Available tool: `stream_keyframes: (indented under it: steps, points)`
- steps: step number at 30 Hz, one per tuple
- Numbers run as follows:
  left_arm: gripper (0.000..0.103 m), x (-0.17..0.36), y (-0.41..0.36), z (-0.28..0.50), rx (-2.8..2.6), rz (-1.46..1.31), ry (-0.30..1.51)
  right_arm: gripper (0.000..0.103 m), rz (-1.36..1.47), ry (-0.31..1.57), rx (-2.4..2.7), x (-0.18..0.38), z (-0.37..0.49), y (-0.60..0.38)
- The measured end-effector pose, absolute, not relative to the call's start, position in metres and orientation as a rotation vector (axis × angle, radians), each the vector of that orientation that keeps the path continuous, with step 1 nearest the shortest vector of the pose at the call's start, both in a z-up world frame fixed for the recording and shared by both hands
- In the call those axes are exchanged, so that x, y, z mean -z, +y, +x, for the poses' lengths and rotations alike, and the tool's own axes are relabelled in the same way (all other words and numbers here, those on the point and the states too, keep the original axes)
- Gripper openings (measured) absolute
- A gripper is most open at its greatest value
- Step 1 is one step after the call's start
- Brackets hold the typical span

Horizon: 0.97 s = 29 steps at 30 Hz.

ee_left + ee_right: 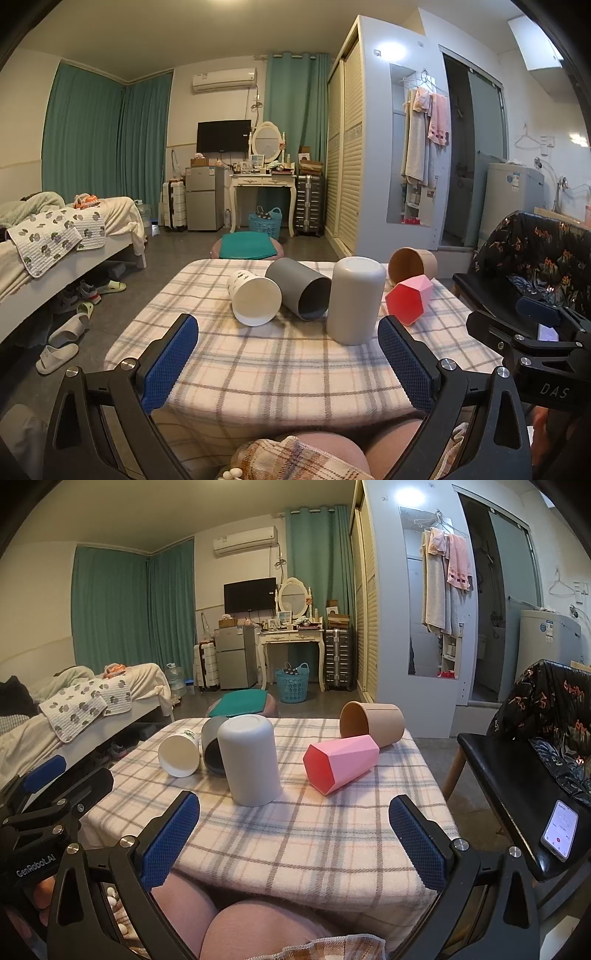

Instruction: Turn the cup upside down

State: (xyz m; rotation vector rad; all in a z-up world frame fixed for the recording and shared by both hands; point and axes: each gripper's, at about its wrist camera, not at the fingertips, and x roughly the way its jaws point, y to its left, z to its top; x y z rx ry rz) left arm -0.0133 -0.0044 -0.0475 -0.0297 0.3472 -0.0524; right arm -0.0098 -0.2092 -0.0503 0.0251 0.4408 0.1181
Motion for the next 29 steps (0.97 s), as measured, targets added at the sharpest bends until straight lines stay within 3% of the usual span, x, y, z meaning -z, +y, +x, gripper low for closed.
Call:
stream_keyframes:
  steps: [29]
  points:
    - [0.101,0.0572,-0.0073,-0.0142,0.067,-0.034,0.355,0.103,0.029,0.463,-0.120,0.0577,-0.0085,-0.2076]
